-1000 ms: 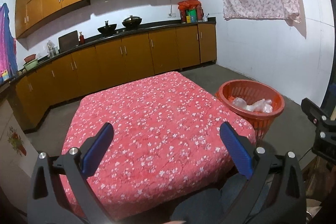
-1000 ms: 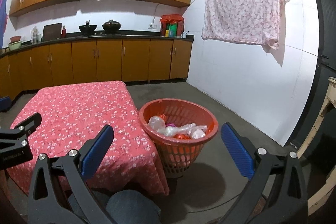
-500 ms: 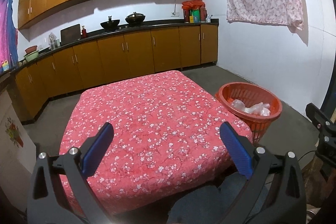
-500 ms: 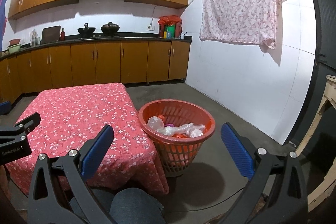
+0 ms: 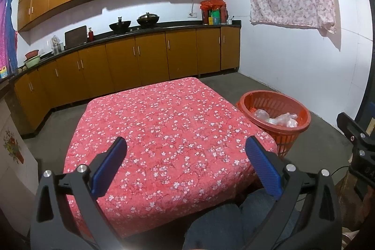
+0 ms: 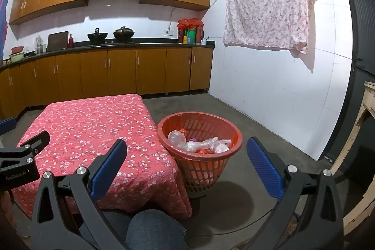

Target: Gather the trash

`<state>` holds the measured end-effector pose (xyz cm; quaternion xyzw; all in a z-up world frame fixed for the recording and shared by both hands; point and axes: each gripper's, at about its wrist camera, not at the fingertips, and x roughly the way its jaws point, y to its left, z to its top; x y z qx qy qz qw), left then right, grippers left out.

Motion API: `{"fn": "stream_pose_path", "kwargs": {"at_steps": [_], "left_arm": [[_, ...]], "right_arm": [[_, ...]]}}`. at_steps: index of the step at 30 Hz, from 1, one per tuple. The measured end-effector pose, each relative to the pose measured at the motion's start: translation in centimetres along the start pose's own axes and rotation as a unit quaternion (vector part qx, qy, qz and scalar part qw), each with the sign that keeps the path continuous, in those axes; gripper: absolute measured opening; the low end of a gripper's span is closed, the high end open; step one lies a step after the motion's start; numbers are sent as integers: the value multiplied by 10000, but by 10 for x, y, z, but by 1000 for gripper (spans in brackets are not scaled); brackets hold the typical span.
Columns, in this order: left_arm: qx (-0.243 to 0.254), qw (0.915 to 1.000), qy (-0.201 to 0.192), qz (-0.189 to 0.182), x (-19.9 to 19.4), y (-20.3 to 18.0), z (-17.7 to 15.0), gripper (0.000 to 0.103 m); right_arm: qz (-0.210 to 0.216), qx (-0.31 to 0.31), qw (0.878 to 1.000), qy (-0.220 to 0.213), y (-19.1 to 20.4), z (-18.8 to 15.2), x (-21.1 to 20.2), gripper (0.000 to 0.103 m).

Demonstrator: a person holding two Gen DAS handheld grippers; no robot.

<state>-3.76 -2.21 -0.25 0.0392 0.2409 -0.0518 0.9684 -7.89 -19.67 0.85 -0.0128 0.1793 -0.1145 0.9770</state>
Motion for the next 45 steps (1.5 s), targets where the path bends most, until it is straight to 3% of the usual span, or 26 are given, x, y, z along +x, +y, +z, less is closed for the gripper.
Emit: {"fn": "stream_pose_path", "kwargs": {"at_steps": [45], "left_arm": [[-93, 10000, 34, -2, 1, 5, -4, 99]], "right_arm": [[61, 98, 9999, 127, 1, -3, 3, 101]]}}
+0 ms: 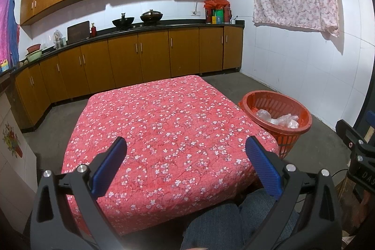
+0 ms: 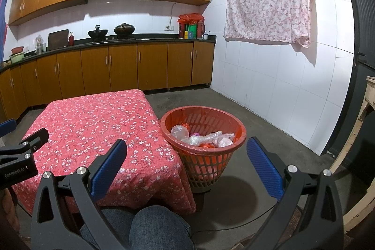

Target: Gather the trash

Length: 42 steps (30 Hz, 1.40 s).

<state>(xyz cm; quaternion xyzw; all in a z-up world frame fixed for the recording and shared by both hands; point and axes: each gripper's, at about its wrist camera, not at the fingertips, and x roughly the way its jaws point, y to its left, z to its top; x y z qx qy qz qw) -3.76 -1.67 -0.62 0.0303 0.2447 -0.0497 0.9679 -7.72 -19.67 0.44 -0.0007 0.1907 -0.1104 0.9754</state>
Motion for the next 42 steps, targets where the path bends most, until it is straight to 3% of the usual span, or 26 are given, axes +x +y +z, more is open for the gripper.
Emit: {"fn": "stream_pose_path", "kwargs": {"at_steps": [42], "left_arm": [[-62, 10000, -17, 69, -4, -2, 0, 99]], "right_arm": [[2, -3, 10000, 6, 0, 1, 1, 101]]}}
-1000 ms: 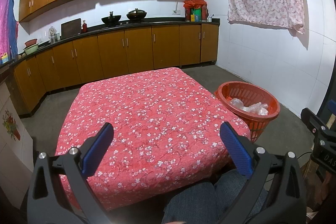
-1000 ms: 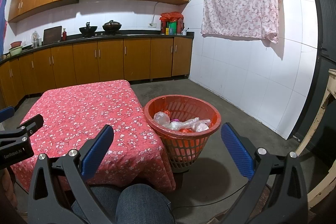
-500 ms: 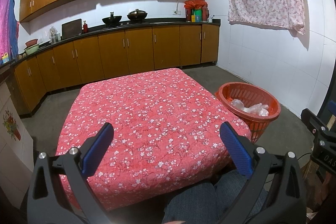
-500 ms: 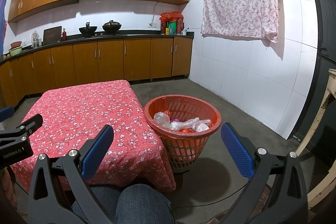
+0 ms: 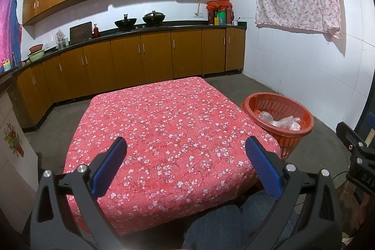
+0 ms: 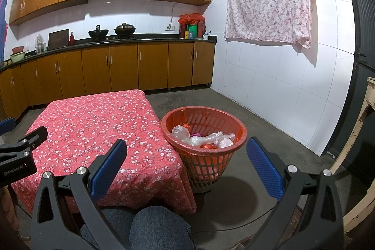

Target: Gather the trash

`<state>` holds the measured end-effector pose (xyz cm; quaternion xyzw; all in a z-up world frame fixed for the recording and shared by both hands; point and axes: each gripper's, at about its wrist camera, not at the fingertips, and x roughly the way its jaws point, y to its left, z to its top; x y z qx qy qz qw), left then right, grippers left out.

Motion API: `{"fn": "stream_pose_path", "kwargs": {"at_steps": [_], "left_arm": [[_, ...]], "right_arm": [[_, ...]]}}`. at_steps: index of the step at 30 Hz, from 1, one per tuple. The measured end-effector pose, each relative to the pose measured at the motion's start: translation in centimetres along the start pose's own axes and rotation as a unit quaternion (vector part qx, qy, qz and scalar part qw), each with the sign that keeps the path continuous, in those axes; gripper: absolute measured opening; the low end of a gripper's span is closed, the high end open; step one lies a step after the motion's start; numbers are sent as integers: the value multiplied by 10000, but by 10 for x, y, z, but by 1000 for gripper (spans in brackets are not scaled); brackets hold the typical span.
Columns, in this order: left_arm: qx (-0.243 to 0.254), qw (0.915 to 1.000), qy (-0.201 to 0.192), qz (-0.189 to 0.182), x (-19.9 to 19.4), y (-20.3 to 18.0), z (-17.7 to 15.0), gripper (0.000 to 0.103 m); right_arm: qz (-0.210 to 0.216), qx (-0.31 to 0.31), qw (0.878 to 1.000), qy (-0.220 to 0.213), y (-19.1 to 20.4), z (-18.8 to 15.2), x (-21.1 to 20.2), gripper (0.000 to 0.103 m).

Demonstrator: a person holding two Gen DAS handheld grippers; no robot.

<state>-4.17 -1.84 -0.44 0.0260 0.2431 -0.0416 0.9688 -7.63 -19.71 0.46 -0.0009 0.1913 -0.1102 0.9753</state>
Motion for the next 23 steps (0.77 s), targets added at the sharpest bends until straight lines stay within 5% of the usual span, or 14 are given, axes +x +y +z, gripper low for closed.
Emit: {"fn": "stream_pose_path", "kwargs": {"at_steps": [23], "left_arm": [[-7, 10000, 18, -3, -3, -4, 3, 99]], "right_arm": [[2, 1, 10000, -1, 0, 0, 0, 101]]}}
